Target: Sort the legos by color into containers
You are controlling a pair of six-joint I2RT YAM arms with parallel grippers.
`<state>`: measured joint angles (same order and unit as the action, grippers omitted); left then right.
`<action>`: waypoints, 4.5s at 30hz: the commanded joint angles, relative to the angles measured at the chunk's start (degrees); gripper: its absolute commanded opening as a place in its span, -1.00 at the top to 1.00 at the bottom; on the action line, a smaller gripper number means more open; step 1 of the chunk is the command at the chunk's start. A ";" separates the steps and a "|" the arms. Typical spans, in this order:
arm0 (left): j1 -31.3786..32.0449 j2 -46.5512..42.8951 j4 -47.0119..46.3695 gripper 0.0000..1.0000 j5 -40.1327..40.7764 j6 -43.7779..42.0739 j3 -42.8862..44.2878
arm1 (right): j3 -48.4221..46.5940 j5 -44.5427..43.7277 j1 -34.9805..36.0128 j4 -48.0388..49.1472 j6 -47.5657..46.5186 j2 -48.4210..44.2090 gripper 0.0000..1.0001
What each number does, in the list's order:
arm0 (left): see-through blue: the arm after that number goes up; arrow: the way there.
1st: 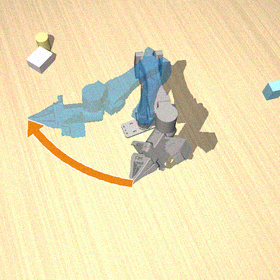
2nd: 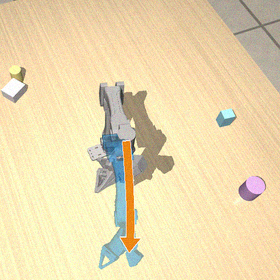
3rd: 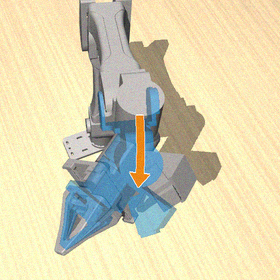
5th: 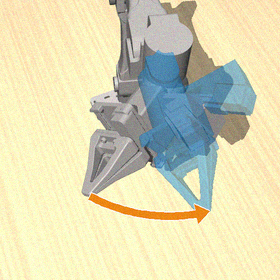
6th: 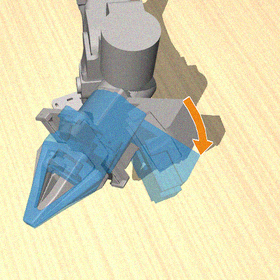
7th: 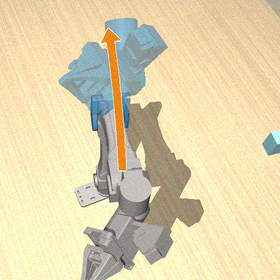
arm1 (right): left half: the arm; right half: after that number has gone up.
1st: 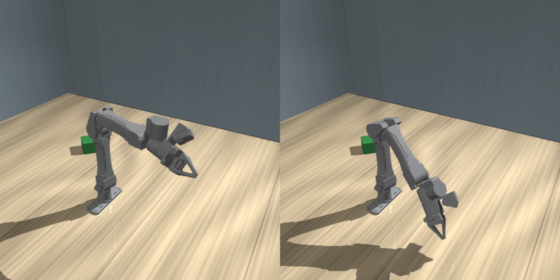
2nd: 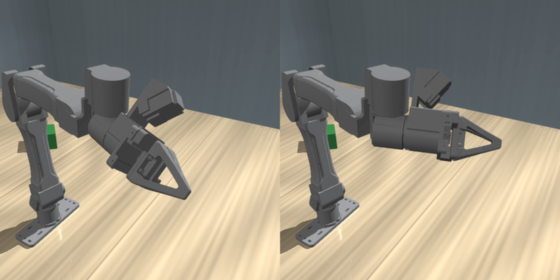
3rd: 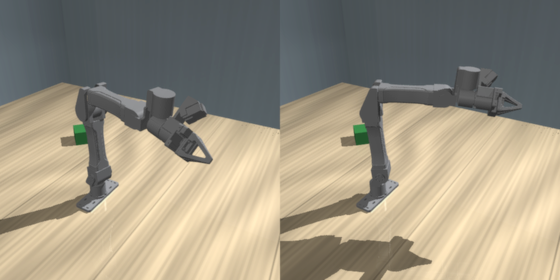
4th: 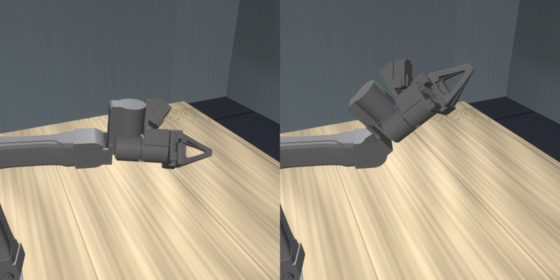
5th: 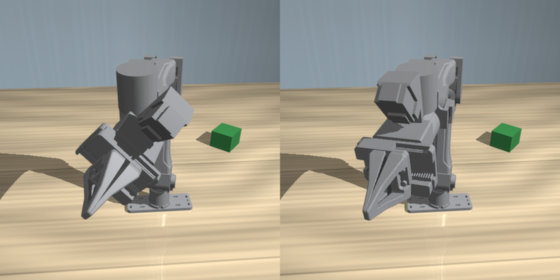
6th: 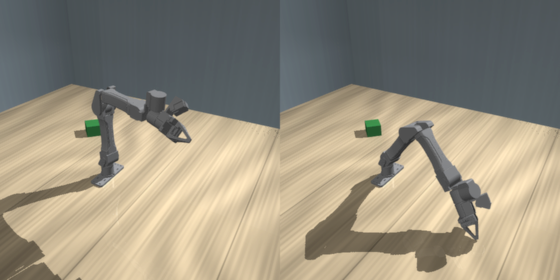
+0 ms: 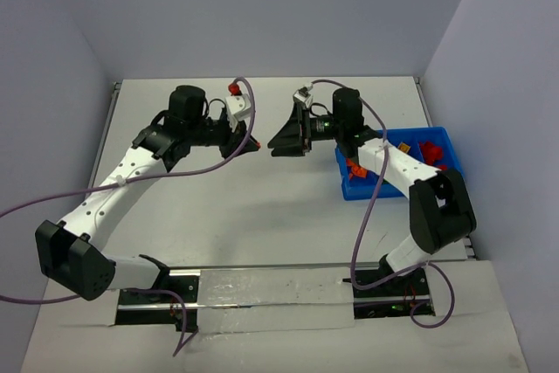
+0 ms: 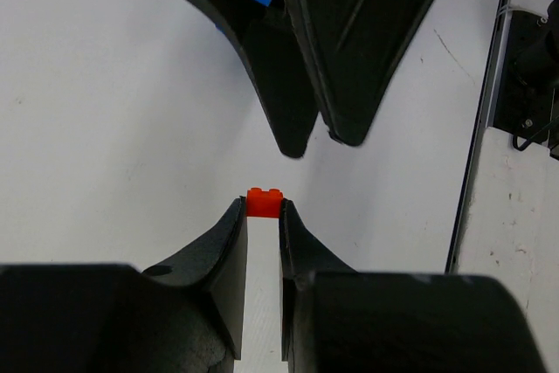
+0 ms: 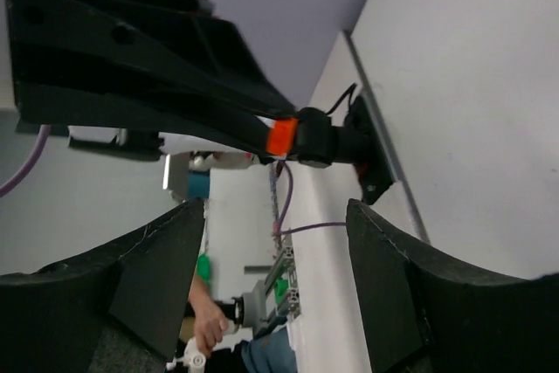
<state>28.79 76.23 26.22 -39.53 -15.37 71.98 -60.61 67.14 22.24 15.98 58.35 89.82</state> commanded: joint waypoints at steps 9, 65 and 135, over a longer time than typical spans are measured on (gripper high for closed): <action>3.89 -0.11 -2.59 1.00 1.57 2.00 1.12 | -1.40 3.56 1.05 9.29 5.89 2.76 -0.10; -5.50 -2.71 -0.03 -0.98 10.31 5.93 -0.83 | -15.77 -17.53 -11.01 -49.12 -45.48 -1.99 1.00; -33.18 52.92 4.67 -0.23 23.76 -3.94 29.90 | -28.69 -46.05 -13.43 -66.08 -59.93 2.76 -1.00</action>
<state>-3.65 127.50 31.22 -13.45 -18.38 100.03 -86.83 20.50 8.45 -50.22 -2.34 94.21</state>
